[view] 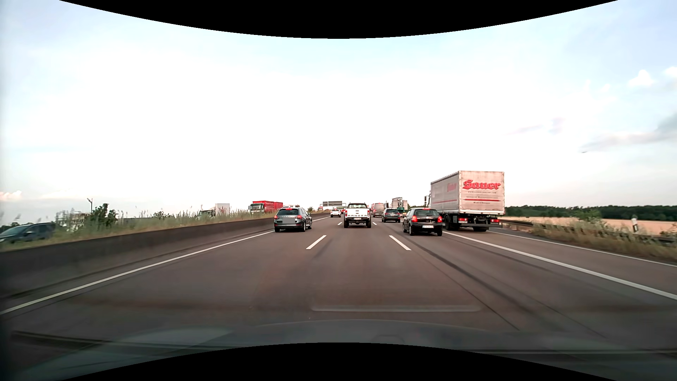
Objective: Follow the waypoints while adhering to traffic rules and regulations
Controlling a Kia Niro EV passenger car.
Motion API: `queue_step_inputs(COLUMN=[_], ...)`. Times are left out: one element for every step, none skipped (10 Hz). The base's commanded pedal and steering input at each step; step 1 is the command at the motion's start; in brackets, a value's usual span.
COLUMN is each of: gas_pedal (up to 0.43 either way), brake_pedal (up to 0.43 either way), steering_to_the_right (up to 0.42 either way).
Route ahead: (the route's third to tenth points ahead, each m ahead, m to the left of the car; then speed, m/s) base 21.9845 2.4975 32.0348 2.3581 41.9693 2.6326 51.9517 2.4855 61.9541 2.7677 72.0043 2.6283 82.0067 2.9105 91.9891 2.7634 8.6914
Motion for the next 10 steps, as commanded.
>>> queue_step_inputs(gas_pedal=[0.0, 0.0, 0.0, 0.0, 0.0, 0.0, 0.0, 0.0, 0.0, 0.0], brake_pedal=[0.226, 0.226, 0.226, 0.226, 0.226, 0.226, 0.22, 0.226, 0.22, 0.207], steering_to_the_right=[-0.004, -0.004, -0.004, -0.004, -0.004, -0.004, -0.004, -0.004, -0.004, -0.004])
